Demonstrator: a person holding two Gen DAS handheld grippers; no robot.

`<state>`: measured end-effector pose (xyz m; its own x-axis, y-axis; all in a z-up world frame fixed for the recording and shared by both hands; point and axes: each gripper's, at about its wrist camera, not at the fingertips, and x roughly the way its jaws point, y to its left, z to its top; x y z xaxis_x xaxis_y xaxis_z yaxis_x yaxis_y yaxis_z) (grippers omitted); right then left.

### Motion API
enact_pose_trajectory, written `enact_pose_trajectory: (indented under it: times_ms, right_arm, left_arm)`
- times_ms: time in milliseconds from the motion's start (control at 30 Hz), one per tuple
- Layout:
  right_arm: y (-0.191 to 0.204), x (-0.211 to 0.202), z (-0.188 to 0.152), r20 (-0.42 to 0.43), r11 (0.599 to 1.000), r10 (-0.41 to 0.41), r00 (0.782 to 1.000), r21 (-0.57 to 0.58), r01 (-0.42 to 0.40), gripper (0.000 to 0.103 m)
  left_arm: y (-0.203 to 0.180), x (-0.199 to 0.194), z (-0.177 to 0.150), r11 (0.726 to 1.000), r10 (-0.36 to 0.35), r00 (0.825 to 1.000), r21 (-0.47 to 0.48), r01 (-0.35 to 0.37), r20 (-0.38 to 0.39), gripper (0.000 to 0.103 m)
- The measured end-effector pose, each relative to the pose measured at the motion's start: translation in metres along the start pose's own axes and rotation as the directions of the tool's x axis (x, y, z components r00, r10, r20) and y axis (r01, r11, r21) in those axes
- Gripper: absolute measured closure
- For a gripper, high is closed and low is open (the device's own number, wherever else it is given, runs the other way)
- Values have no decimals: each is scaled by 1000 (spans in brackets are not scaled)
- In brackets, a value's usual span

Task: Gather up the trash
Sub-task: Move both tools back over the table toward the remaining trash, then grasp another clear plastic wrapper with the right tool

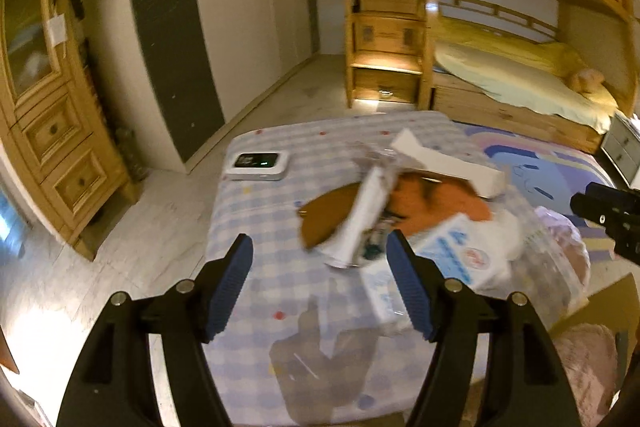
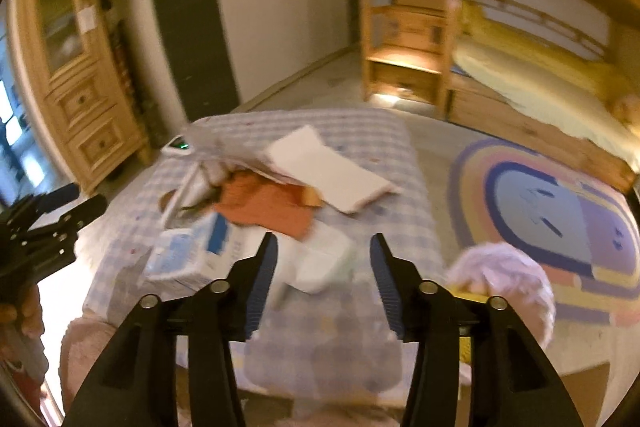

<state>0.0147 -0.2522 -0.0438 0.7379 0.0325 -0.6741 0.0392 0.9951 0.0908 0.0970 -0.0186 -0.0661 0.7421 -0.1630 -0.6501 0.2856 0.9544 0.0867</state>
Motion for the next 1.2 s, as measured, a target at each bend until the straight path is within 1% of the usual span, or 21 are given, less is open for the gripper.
enact_pose_trajectory:
  times_ms: [133, 300, 533, 733, 867, 933, 1000, 1067, 1100, 1200]
  right_arm:
    - [24, 26, 14, -21, 996, 40, 999, -74, -42, 49]
    - [55, 63, 35, -52, 980, 77, 996, -179, -85, 49]
    - [84, 87, 56, -67, 959, 133, 989, -243, -145, 48]
    - [110, 102, 69, -72, 945, 143, 987, -285, -157, 47]
    - [124, 117, 73, -73, 937, 108, 991, -326, -126, 47]
    - [128, 125, 77, -70, 935, 78, 995, -341, -97, 51]
    - [129, 127, 80, -69, 934, 63, 996, -347, -83, 71]
    - [122, 122, 85, -52, 940, 60, 997, -334, -74, 79]
    - [115, 116, 90, -32, 947, 57, 998, -316, -64, 83]
    - [96, 100, 98, 20, 959, 32, 999, -283, -25, 90]
  left_arm:
    - [14, 12, 8, 1000, 16, 1000, -13, -16, -7, 32]
    - [26, 31, 19, 999, 20, 1000, -28, -20, -7, 32]
    - [34, 59, 32, 998, 60, 998, -25, -60, -28, 32]
    - [47, 61, 31, 996, 80, 996, -48, -81, -34, 32]
    - [53, 57, 26, 995, 73, 996, -67, -76, -41, 32]
    - [52, 55, 23, 996, 61, 997, -68, -64, -46, 32]
    - [49, 51, 21, 997, 55, 997, -60, -58, -48, 32]
    - [47, 47, 19, 997, 50, 998, -55, -52, -43, 32]
    - [46, 44, 19, 998, 45, 998, -51, -47, -38, 32]
    - [38, 37, 20, 999, 30, 999, -42, -31, -29, 32]
